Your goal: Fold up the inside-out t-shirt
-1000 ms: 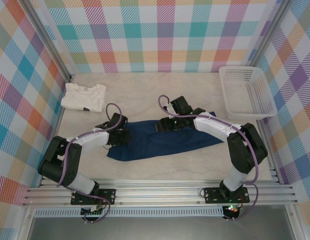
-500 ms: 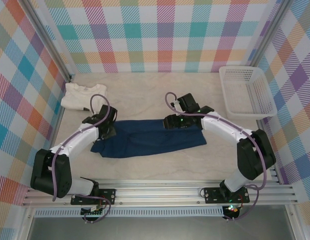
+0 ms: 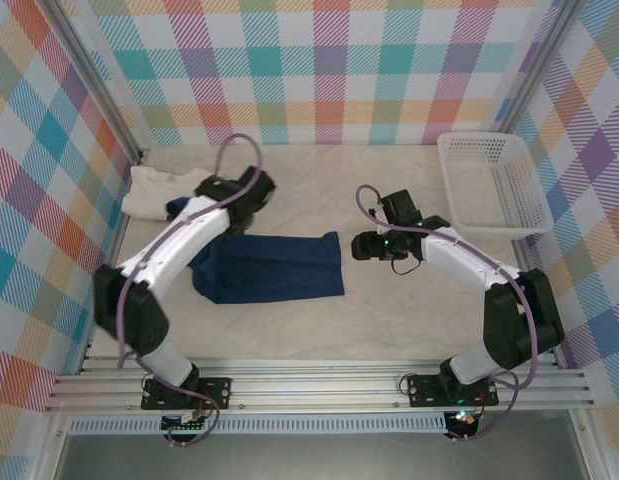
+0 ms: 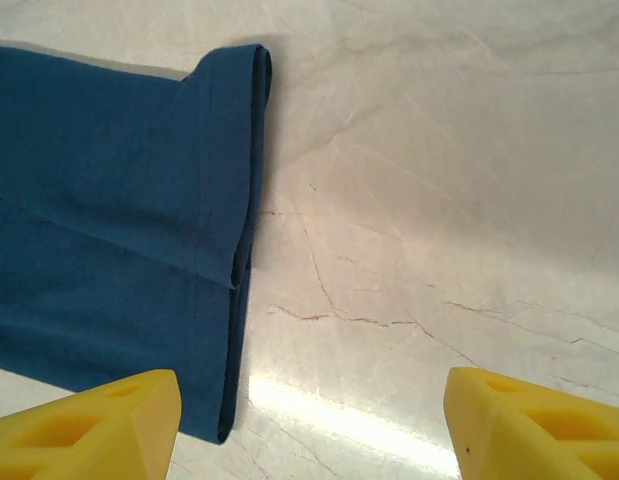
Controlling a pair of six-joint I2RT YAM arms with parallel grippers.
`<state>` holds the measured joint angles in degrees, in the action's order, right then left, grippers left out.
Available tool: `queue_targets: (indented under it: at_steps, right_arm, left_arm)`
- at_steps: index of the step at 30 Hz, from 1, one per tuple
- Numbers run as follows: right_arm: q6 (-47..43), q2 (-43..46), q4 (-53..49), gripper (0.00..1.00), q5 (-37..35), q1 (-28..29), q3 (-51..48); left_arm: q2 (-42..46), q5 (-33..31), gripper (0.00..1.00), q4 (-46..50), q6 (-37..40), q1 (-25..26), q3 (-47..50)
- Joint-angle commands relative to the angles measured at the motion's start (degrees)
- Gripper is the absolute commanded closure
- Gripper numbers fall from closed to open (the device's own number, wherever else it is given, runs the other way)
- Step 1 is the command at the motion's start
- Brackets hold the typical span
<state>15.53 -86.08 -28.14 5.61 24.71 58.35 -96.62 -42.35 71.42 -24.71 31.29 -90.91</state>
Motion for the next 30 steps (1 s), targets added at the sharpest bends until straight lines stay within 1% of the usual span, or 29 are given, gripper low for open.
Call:
queue_targets:
  at_steps: [1, 5, 7, 12, 16, 24, 26, 27, 30]
  right_arm:
    - [0.2, 0.4, 0.6, 0.3, 1.8, -0.3, -1.5]
    - [1.4, 0.1, 1.6, 0.3, 3.5, -0.4, -3.3]
    - [1.8, 0.4, 1.7, 0.3, 3.1, -0.5, -4.1]
    - [2.4, 2.1, 2.2, 0.3, 2.2, -1.8, -6.1]
    - [3.2, 3.6, 2.6, 0.3, 1.7, -2.9, -7.6]
    - [4.8, 5.5, 3.1, 0.3, -0.1, -3.6, -9.7]
    - [5.0, 6.0, 3.2, 0.3, -0.5, -3.6, -10.1]
    - [5.1, 6.3, 3.0, 0.3, -0.7, -3.5, -10.3]
    - [5.5, 8.0, 2.2, 0.3, -1.8, -3.5, -11.3]
  left_arm:
    - [-7.9, -0.7, 1.0, 9.6, -1.7, 5.1, -8.2]
    - [-17.4, 3.8, 1.0, 11.3, -1.3, 9.4, -17.9]
    - [-21.4, 5.0, 1.0, 12.1, -1.3, 11.6, -21.8]
    - [-29.4, 8.0, 1.0, 12.7, -0.2, 15.7, -27.4]
    - [-31.7, 9.8, 1.0, 11.9, 0.7, 16.6, -28.6]
    - [-34.4, 17.1, 0.99, 5.5, 0.5, 16.9, -28.6]
    - [-36.0, 19.7, 0.92, 2.9, 0.0, 16.6, -29.8]
    - [-37.1, 21.8, 0.84, 1.7, -0.2, 16.5, -30.8]
    - [-38.8, 24.6, 0.65, -1.2, -1.1, 16.3, -33.8]
